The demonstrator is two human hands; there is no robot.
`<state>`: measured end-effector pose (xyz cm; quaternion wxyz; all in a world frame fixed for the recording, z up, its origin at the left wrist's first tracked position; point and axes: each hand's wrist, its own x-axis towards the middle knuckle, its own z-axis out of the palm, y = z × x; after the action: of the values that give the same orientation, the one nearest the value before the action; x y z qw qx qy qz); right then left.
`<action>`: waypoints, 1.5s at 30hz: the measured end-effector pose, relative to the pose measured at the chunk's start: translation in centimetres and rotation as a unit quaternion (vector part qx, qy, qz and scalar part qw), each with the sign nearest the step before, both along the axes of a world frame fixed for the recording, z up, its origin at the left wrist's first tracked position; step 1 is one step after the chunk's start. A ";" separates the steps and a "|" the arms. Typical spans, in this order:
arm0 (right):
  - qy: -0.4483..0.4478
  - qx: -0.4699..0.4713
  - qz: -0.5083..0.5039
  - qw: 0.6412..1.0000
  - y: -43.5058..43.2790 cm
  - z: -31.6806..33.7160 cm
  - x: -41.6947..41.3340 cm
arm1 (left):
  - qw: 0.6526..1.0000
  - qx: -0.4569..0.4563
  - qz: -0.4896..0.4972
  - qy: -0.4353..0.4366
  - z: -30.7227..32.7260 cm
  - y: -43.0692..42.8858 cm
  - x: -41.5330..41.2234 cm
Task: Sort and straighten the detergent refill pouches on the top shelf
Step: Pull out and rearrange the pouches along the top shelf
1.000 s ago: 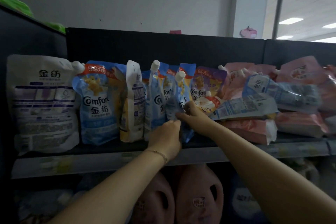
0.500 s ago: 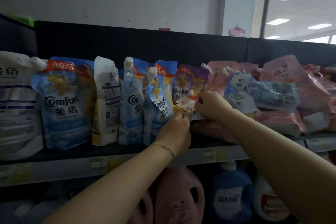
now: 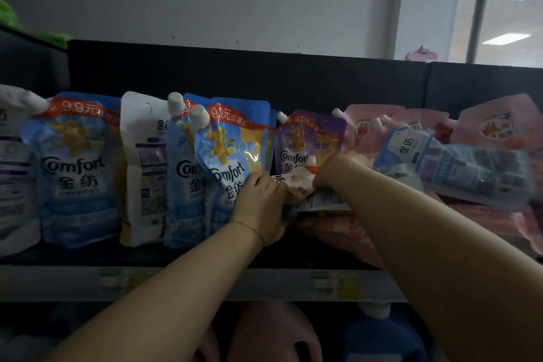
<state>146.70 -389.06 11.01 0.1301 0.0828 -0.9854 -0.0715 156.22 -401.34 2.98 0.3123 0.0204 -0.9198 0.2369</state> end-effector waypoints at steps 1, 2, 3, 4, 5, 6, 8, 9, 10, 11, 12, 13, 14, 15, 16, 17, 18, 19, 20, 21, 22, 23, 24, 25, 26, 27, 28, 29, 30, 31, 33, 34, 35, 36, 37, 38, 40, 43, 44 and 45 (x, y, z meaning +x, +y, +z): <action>-0.008 -0.008 0.009 1.000 0.1 0.2 0.0 | 1.000 -0.008 0.005 0.005 -0.2 -0.2 -0.1; -0.019 -0.012 0.017 1.000 0.1 0.4 -0.1 | 1.000 -0.019 0.009 0.008 -0.4 -0.3 -0.2; -0.025 -0.027 0.032 0.999 0.2 0.5 -0.2 | 0.999 -0.032 0.014 0.013 -0.5 -0.3 -0.3; -0.032 -0.062 0.051 0.996 0.0 0.6 -0.4 | 0.999 -0.041 0.018 0.022 -0.6 -0.4 -0.3; -0.040 -0.118 0.075 0.989 -0.1 0.7 -0.5 | 0.998 -0.046 0.023 0.030 -0.7 -0.4 -0.4; -0.050 -0.183 0.104 0.976 -0.3 0.8 -0.7 | 0.998 -0.051 0.027 0.037 -0.9 -0.4 -0.5; -0.049 -0.293 0.146 0.944 -0.7 1.3 -1.0 | 0.997 -0.051 0.031 0.041 -0.9 -0.3 -0.7; -0.035 -0.344 0.156 0.925 -0.9 1.7 -1.1 | 0.998 -0.037 0.024 0.042 -0.9 -0.4 -0.8; -0.020 -0.401 0.161 0.902 -1.2 2.1 -1.2 | 0.998 -0.019 0.006 0.056 -0.7 -0.6 -0.9; -0.004 -0.451 0.171 0.876 -1.4 2.6 -1.1 | 0.997 0.002 -0.009 0.071 -0.7 -0.8 -1.0; 0.014 -0.478 0.187 0.858 -1.8 3.2 -1.1 | 0.996 0.026 -0.025 0.083 -0.5 -0.9 -0.9; 0.034 -0.492 0.206 0.845 -2.3 3.8 -1.0 | 0.993 0.054 -0.046 0.096 -0.4 -1.1 -0.8; 0.047 -0.507 0.226 0.831 -3.1 4.3 -0.8 | 0.990 0.078 -0.063 0.098 -0.4 -1.3 -0.8; 0.054 -0.519 0.246 0.817 -3.8 4.9 -0.5 | 0.987 0.090 -0.075 0.107 -0.5 -1.5 -0.8; 0.055 -0.533 0.264 0.802 -4.4 5.3 -0.2 | 0.985 0.104 -0.083 0.109 -0.6 -1.6 -0.7; 0.064 -0.543 0.278 0.790 -5.2 5.6 0.0 | 0.982 0.111 -0.089 0.121 -0.7 -1.6 -0.7; 0.066 -0.551 0.288 0.781 -5.9 5.8 0.2 | 0.982 0.111 -0.088 0.128 -0.8 -1.7 -0.7; 0.069 -0.557 0.302 0.771 -6.4 5.8 0.2 | 0.981 0.107 -0.086 0.135 -0.9 -1.6 -0.6; 0.067 -0.564 0.314 0.761 -7.0 5.7 0.2 | 0.981 0.106 -0.088 0.133 -0.9 -1.6 -0.6; 0.066 -0.568 0.328 0.752 -7.5 5.5 0.1 | 0.982 0.101 -0.093 0.132 -1.1 -1.7 -0.8; 0.058 -0.568 0.344 0.745 -7.9 5.3 0.0 | 0.982 0.098 -0.095 0.130 -1.1 -1.7 -0.8; 0.050 -0.561 0.359 0.744 -8.2 5.1 -0.2 | 0.983 0.095 -0.092 0.130 -1.2 -1.7 -1.0; 0.030 -0.550 0.370 0.748 -8.5 4.9 -0.2 | 0.984 0.090 -0.086 0.128 -1.3 -1.7 -1.0; 0.004 -0.532 0.378 0.757 -8.6 4.8 -0.4 | 0.985 0.086 -0.078 0.127 -1.3 -1.6 -1.0; -0.026 -0.513 0.384 0.767 -8.7 4.7 -0.5 | 0.987 0.084 -0.071 0.121 -1.4 -1.5 -1.0; -0.058 -0.499 0.389 0.772 -8.6 4.7 -0.6 | 0.988 0.077 -0.066 0.119 -1.4 -1.3 -0.9; -0.093 -0.493 0.397 0.769 -8.2 4.7 -0.4 | 0.989 0.064 -0.062 0.114 -1.4 -1.1 -0.9; -0.128 -0.495 0.405 0.758 -7.7 4.7 -0.2 | 0.992 0.047 -0.056 0.107 -1.3 -1.0 -0.8; -0.164 -0.500 0.411 0.744 -7.0 4.7 0.1 | 0.993 0.027 -0.048 0.100 -1.2 -0.9 -0.7; -0.199 -0.501 0.414 0.734 -6.2 4.7 0.2 | 0.995 0.008 -0.035 0.092 -1.3 -1.1 -0.9; -0.224 -0.451 0.405 0.763 -4.4 4.5 -0.1 | 0.998 -0.009 -0.002 0.066 -1.1 -1.0 -0.9; -0.209 -0.405 0.394 0.798 -3.7 4.3 -0.4 | 0.998 -0.019 0.027 0.056 -0.8 -0.7 -0.8; -0.185 -0.350 0.379 0.836 -2.9 3.9 -0.7 | 0.997 -0.041 0.055 0.045 -0.5 -0.3 -0.7; -0.159 -0.292 0.367 0.869 -2.1 3.6 -1.0 | 0.994 -0.064 0.080 0.025 -0.4 -0.2 -1.0; -0.139 -0.243 0.360 0.890 -1.4 3.2 -1.1 | 0.991 -0.075 0.113 0.002 -0.2 0.0 -1.3; -0.123 -0.205 0.361 0.901 -0.7 2.9 -1.2 | 0.986 -0.079 0.143 -0.011 0.3 0.3 -1.3; -0.117 -0.153 0.378 0.905 0.8 2.5 -0.6 | 0.982 -0.072 0.174 -0.007 1.5 0.4 -1.5; -0.166 -0.071 0.376 0.909 2.5 1.9 0.8 | 0.974 -0.016 0.217 -0.062 3.3 -0.1 -1.8; -0.164 -0.031 0.365 0.916 2.7 1.5 1.3 | 0.968 -0.008 0.237 -0.083 3.7 -0.3 -1.9; -0.142 0.004 0.357 0.923 3.0 1.0 1.8 | 0.964 -0.002 0.249 -0.092 4.1 -0.4 -2.0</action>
<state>148.55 -386.10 12.04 0.0057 0.4385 -0.8987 -0.0120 154.20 -401.77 7.03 0.1578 0.2266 -0.9097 0.3102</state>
